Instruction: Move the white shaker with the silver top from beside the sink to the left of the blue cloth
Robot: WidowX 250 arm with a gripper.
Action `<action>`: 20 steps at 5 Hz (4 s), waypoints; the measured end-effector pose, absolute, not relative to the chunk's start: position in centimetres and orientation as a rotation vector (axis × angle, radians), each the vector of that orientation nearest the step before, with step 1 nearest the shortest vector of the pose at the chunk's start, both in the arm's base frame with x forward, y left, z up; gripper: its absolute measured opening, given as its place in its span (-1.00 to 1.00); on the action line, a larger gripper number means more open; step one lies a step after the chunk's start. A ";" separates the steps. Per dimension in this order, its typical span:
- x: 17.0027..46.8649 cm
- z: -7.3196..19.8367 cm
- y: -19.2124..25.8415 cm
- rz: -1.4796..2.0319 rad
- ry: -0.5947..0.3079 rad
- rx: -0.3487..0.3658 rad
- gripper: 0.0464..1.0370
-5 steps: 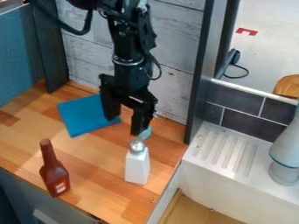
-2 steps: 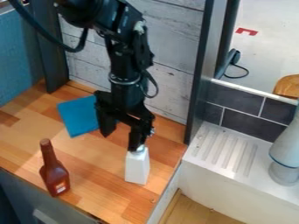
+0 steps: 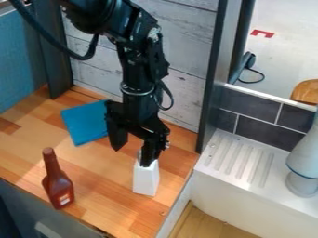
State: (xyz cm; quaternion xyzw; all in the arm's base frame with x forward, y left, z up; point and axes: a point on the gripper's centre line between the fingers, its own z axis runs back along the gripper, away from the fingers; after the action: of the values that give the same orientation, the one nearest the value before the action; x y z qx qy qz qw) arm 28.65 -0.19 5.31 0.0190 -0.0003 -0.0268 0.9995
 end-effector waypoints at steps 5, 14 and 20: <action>29.4 2.6 -0.7 -0.081 0.059 0.140 0.82; 25.6 7.2 16.9 0.451 -0.108 -0.223 0.20; 27.3 2.3 19.7 0.416 -0.113 0.012 0.19</action>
State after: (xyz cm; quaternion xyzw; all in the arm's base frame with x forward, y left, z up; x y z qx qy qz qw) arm 27.27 19.70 2.33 0.0058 -0.0559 0.2065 0.9768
